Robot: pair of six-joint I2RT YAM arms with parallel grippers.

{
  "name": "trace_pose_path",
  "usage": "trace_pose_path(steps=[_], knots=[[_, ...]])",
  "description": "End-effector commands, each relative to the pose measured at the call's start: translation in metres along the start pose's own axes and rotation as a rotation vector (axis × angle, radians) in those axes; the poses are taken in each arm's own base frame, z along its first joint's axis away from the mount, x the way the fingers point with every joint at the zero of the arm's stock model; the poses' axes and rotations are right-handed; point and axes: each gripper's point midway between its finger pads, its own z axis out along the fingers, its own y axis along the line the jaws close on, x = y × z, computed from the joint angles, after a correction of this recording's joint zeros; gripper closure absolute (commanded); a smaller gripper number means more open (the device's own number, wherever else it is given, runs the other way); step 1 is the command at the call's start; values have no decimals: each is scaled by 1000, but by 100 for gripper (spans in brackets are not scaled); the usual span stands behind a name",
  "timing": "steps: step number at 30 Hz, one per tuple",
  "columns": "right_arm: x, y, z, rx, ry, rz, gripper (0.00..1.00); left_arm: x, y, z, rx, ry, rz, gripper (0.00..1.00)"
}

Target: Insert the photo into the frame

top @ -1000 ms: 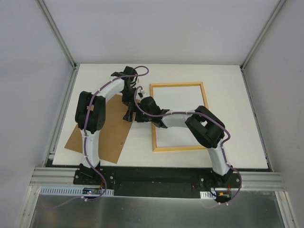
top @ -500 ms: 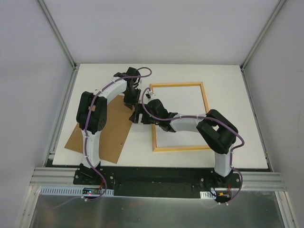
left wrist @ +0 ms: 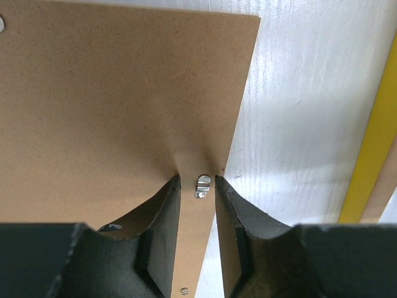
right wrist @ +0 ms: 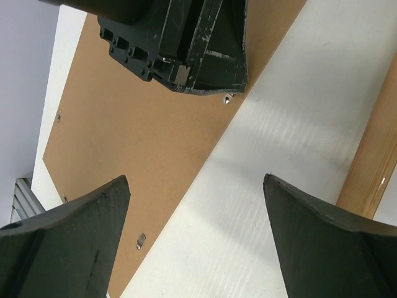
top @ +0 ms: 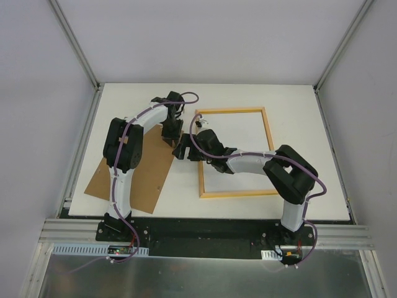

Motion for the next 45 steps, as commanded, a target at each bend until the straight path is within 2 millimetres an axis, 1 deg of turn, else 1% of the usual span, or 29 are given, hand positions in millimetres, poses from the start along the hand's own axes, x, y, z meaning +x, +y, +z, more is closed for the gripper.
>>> trace_pose_path(steps=[1, 5, 10, 22, 28, 32, 39, 45], knots=[[-26, 19, -10, -52, -77, 2, 9, 9, -4, 2, -11, 34, 34, 73], [-25, 19, -9, -53, -74, 3, 9, 12, -5, 4, -12, 40, 38, 73], [-24, 20, -9, -57, -70, 4, 9, 13, -5, -5, -21, 24, 43, 73], [-30, 21, -15, -62, -88, 3, 9, 14, -9, -16, -11, 1, 57, 73], [-29, 21, -15, -63, -85, 3, 9, 16, -11, -18, -6, 1, 62, 73], [-31, 22, -17, -68, -90, 2, 9, 18, -11, -18, -5, 4, 64, 73], [-34, 23, -21, -70, -100, -1, 9, 16, -18, -28, 16, -19, 75, 71], [-39, 24, -29, -72, -121, -6, 9, 21, -17, -27, 11, -7, 90, 70]])
